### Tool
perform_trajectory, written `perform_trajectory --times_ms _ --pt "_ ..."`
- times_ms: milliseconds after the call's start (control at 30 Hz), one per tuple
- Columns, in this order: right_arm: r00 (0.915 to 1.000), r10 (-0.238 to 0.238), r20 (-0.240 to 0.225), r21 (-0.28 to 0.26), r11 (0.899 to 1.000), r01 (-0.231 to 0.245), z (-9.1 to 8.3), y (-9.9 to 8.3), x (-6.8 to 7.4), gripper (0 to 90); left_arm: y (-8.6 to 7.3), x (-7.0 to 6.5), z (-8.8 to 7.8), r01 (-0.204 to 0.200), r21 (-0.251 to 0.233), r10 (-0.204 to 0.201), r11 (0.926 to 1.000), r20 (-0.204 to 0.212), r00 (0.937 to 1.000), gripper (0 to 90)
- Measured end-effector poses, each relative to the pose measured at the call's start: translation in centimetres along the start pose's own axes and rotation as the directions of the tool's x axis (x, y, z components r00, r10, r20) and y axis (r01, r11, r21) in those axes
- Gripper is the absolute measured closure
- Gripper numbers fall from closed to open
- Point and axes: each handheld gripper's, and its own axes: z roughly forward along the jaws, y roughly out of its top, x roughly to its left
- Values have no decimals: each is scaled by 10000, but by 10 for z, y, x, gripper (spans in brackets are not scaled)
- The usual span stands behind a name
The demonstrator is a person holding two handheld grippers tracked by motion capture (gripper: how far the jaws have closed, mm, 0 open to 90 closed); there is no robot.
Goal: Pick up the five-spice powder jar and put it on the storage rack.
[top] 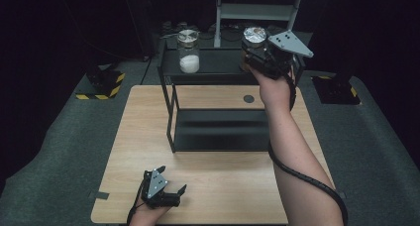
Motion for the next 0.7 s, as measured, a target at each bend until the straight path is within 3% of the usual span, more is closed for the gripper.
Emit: perform_trajectory --times_ms 700 --pt "9980 623 87 12 9981 -623 12 -6 -4 330 -1 2 -1 152 -50 -151 9999 56 9999 8"
